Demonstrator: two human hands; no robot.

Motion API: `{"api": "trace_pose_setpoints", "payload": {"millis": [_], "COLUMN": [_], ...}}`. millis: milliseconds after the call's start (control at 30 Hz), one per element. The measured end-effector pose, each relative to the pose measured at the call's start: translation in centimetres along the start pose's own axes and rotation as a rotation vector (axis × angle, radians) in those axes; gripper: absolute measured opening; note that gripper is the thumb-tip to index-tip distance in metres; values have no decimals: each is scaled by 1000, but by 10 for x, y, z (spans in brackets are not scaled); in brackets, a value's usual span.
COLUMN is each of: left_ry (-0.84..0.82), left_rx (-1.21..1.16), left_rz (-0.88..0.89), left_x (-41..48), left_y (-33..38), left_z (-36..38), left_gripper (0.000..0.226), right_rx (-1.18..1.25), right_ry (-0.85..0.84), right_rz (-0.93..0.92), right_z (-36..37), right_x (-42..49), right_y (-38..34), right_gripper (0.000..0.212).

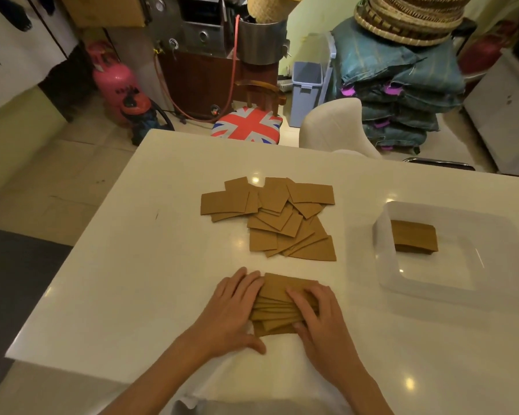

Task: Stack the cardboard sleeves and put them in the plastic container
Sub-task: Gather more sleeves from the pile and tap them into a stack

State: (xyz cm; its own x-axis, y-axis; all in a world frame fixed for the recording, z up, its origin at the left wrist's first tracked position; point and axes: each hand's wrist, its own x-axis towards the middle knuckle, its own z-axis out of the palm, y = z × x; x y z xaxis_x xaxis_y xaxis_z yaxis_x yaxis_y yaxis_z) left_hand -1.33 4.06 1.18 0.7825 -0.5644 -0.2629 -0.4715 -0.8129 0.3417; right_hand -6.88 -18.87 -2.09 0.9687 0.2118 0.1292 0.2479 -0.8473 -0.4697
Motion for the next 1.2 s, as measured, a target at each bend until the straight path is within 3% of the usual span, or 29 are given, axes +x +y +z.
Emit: {"api": "trace_pose_setpoints", "payload": {"millis": [167,333,467,567,700,767,833,900,1000,1067,1133,1200], "left_ry": [212,369,411,382,343,444,555,613,673,784,873,874], "left_rx": [86,-4,-234,-504,-880,-922,-922,-902,-896,-870,-830,-906], "left_rz": [191,283,96,-46,-9,-33,-71,-41,10,-84,-217,-227], "left_x": [2,19,41,49,51,52,49,42,37,39,42,41], "left_y": [-13,-18,-20,-20,18,27,26,29,50,52,44,43], "left_z": [-3,-23,-31,-30,-16,-13,-11,-5,8,10,13,17], "left_gripper": [92,48,44,46,66,67,67,69,52,23,15,9], "right_rx": [-71,6,175,355,494,579,869,1119,1011,962,899,899], "right_ry": [-84,47,67,146,192,273,387,468,541,619,668,626], "right_rz": [-54,-22,79,185,227,273,449,592,636,664,685,648], "right_z": [-11,-23,-32,-31,-11,-5,-9,-13,-10,-6,-3,1], "right_x": [4,24,44,46,44,42,40,45,56,59,55,47], "right_y": [7,10,8,-6,-34,-35,-34,-38,-57,-66,-63,-59], "right_gripper": [78,52,42,52,68,66,65,50,35,27,23,23]}}
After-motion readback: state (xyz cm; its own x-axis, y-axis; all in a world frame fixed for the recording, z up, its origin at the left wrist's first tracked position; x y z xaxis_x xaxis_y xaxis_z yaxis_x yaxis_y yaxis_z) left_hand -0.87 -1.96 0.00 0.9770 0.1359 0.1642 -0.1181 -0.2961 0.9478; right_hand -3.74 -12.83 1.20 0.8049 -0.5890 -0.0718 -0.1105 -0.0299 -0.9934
